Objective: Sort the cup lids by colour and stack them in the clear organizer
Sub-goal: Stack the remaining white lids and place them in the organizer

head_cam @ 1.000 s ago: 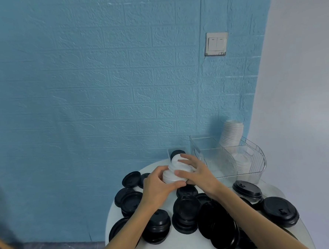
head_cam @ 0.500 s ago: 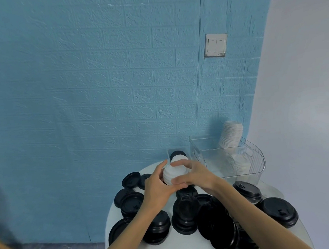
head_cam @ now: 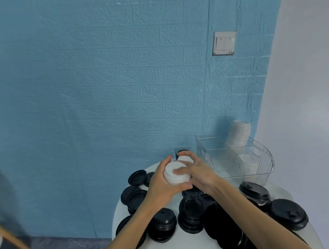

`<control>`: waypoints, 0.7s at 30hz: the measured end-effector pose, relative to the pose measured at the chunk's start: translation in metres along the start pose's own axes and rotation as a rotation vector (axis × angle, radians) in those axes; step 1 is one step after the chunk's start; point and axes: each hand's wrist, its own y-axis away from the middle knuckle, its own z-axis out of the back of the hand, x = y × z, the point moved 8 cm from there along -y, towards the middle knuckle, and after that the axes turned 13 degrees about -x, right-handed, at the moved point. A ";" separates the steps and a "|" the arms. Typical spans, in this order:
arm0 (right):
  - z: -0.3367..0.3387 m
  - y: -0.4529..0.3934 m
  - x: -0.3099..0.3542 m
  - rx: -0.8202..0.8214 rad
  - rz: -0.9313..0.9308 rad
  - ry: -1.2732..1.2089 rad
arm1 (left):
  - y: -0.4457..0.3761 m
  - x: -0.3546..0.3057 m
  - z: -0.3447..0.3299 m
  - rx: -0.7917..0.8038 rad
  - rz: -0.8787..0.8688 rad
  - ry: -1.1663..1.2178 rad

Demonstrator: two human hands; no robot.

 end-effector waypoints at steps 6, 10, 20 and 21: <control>-0.020 0.003 -0.002 0.026 0.042 0.064 | 0.000 0.000 0.022 -0.114 -0.025 -0.033; -0.017 -0.006 0.003 -0.040 0.066 0.193 | -0.004 0.009 0.055 -0.209 -0.008 -0.085; -0.036 -0.041 -0.020 0.123 0.250 1.046 | -0.013 0.041 0.126 -0.330 0.067 -0.224; -0.045 -0.041 -0.029 0.222 0.263 1.176 | -0.013 0.045 0.127 -0.328 0.071 -0.233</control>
